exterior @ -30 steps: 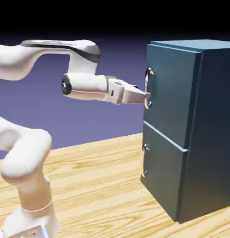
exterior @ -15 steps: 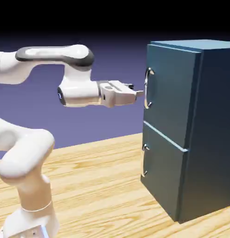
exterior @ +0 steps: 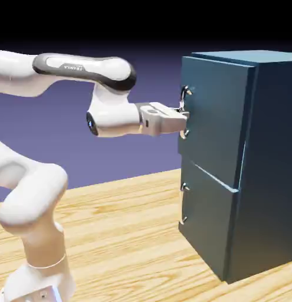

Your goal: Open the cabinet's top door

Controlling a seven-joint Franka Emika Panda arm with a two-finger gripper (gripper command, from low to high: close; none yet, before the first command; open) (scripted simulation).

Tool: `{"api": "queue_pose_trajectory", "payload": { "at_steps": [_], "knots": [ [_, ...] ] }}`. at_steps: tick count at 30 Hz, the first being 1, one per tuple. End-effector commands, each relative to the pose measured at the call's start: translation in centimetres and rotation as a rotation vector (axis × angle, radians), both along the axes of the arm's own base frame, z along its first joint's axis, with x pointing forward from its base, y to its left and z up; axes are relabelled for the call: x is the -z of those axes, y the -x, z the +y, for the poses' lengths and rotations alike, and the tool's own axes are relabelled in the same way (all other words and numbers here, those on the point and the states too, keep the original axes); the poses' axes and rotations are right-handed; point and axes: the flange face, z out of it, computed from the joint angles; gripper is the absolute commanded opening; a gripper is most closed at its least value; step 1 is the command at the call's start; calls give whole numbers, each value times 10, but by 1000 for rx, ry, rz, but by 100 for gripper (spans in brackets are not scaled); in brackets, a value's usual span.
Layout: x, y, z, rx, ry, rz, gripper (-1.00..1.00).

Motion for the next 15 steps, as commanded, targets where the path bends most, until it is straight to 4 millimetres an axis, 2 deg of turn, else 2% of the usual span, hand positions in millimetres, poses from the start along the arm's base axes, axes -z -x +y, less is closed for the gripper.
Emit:
{"api": "queue_pose_trajectory", "payload": {
  "at_steps": [1,15],
  "knots": [
    [0,5,-4,-23,0,1,-100],
    [0,54,-55,-292,0,1,-100]
  ]
}}
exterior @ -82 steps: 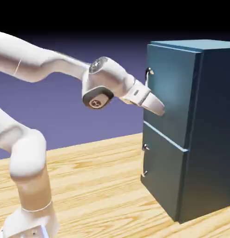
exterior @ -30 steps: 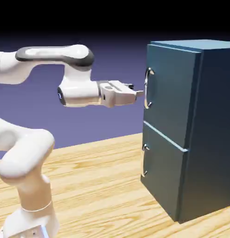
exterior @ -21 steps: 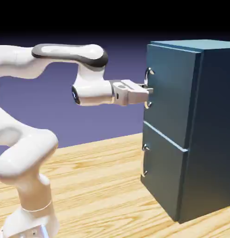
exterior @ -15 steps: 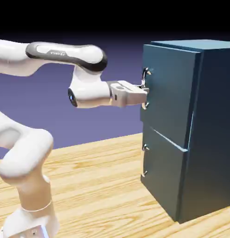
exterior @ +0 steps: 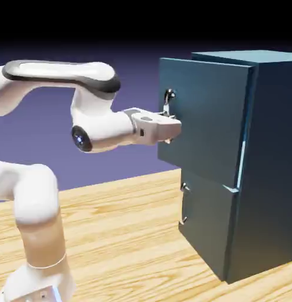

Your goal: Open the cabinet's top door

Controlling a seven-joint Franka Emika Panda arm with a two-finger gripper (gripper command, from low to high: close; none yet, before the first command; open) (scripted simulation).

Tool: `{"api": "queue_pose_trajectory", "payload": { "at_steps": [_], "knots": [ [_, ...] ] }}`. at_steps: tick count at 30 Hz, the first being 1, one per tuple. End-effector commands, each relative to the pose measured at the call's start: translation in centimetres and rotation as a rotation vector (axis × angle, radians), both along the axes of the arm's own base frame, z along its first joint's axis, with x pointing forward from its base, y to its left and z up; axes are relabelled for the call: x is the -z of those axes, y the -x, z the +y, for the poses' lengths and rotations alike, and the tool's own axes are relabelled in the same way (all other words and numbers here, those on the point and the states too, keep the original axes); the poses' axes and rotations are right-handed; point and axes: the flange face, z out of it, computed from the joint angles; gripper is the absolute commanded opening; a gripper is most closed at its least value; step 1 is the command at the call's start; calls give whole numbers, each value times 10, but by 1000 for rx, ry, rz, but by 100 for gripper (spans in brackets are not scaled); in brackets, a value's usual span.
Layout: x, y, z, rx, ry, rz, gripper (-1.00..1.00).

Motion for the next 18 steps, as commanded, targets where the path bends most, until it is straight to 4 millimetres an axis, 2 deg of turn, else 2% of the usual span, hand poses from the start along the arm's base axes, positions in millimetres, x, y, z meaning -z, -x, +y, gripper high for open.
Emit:
{"api": "queue_pose_trajectory", "payload": {
  "at_steps": [1,11,18],
  "knots": [
    [0,2,-4,-15,-1,1,-100],
    [0,23,-39,-170,-1,1,-100],
    [0,37,-72,-306,-1,1,-100]
  ]
}}
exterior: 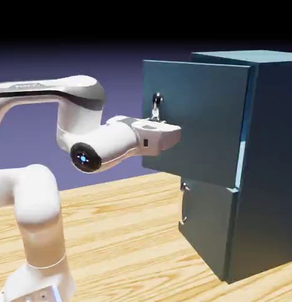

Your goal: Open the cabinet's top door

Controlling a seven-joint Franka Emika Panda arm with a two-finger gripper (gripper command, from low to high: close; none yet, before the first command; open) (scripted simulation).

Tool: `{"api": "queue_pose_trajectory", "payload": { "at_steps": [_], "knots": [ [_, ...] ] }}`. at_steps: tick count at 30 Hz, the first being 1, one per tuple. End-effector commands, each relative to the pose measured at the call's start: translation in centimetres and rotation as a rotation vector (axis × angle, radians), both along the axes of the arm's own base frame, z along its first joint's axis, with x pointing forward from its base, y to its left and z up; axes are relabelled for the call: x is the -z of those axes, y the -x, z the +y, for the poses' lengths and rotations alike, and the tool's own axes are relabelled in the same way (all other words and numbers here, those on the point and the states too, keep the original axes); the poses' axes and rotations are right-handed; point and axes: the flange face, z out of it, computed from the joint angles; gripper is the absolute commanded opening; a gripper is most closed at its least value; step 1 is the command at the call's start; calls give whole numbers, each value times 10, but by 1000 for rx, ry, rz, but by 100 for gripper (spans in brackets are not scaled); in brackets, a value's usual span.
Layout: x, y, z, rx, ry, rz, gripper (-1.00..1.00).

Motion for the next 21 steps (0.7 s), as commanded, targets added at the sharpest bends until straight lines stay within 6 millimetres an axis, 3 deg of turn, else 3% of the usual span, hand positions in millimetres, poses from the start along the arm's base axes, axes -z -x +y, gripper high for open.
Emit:
{"api": "queue_pose_trajectory", "payload": {
  "at_steps": [1,12,21],
  "knots": [
    [0,2,-6,-22,-6,0,-100],
    [0,13,-88,-338,-6,1,-100],
    [0,1,-163,-626,-6,2,-100]
  ]
}}
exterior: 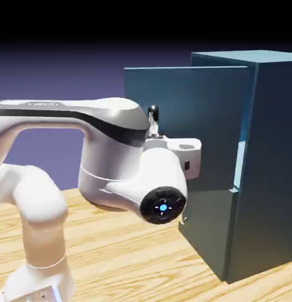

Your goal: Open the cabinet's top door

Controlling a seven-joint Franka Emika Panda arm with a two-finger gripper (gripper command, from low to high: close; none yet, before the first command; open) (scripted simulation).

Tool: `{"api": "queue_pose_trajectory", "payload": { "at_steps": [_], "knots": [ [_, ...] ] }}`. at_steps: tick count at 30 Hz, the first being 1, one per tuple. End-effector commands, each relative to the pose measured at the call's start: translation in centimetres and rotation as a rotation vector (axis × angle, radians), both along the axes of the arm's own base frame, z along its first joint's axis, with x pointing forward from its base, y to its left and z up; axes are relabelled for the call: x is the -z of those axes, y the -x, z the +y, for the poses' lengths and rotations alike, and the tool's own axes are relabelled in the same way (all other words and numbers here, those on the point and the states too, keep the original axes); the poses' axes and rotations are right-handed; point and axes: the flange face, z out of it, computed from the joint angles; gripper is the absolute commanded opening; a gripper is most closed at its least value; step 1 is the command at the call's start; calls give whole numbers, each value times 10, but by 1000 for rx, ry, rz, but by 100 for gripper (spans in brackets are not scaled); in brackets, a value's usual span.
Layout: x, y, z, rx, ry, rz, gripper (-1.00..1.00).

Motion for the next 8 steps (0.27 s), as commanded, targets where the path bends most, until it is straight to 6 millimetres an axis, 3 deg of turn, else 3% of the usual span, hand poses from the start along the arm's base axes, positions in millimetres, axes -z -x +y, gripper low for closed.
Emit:
{"api": "queue_pose_trajectory", "payload": {
  "at_steps": [1,8],
  "knots": [
    [0,-2,-7,-27,0,0,-100],
    [0,-21,-49,-201,0,0,-100]
  ]
}}
